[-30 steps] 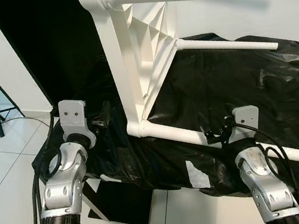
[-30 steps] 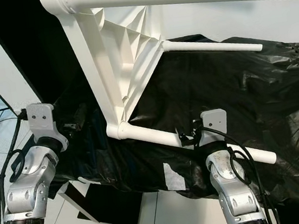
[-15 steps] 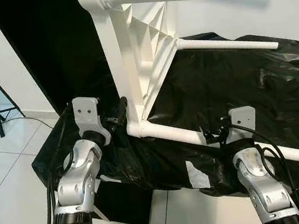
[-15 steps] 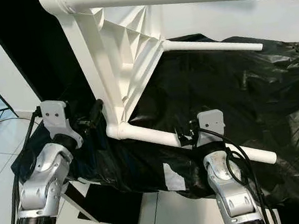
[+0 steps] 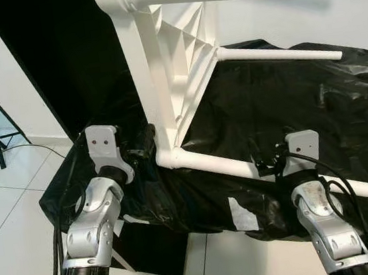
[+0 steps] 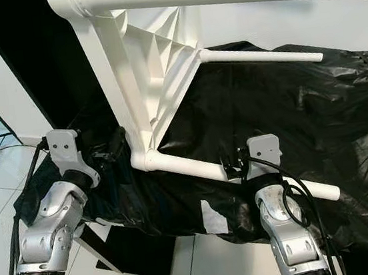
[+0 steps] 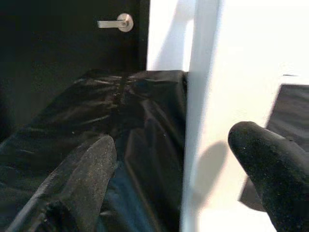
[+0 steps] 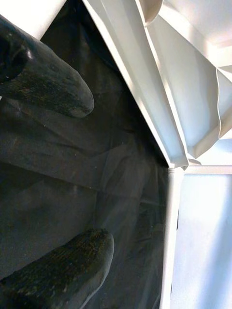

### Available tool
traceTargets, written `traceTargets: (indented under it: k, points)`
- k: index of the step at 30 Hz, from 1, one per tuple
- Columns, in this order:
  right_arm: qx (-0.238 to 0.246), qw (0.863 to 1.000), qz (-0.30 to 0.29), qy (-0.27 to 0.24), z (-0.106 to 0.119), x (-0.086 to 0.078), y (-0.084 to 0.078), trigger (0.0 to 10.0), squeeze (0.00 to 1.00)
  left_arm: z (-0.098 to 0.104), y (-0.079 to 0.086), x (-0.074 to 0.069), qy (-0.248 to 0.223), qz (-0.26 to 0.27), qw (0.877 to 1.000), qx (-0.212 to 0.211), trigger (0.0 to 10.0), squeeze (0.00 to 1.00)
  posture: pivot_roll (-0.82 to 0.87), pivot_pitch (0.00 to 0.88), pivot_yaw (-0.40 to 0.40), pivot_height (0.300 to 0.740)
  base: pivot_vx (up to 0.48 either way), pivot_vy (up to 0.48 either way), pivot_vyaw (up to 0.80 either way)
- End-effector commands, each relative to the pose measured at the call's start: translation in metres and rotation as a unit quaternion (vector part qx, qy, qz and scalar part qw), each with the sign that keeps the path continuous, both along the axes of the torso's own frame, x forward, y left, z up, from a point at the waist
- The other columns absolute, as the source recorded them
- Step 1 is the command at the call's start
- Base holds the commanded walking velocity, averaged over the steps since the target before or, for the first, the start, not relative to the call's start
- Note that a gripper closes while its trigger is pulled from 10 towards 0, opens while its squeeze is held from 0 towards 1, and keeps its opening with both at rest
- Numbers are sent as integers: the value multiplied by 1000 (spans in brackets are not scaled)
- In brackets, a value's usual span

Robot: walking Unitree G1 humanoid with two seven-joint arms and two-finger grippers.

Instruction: Building children table

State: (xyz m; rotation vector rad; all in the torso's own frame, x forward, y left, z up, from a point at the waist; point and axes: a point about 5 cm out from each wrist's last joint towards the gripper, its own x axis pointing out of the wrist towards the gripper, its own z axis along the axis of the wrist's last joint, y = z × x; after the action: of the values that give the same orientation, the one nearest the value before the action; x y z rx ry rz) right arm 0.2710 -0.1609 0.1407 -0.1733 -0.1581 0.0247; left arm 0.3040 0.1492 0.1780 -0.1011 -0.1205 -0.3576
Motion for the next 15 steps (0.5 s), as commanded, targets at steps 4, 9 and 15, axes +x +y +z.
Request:
traceTargets:
  k: [4, 9, 15]
  points:
    - [-9, 1000, -3, 5, 0, 2, -2, 10000, 0, 1, -21, -11, -22, -177, 984, 14, 10000, 1000, -54, 0, 17, 740, 0, 0, 0]
    - [-17, 1000, -2, 6, -1, 2, -5, 10000, 0, -1, -26, -10, -16, -183, 983, 13, 10000, 0, -53, 0, 13, 740, 0, 0, 0]
    - [-20, 1000, 0, 5, 1, 3, -6, 10000, 0, -3, -37, -8, -16, -216, 976, 3, 10000, 0, -70, 0, 15, 740, 0, 0, 0]
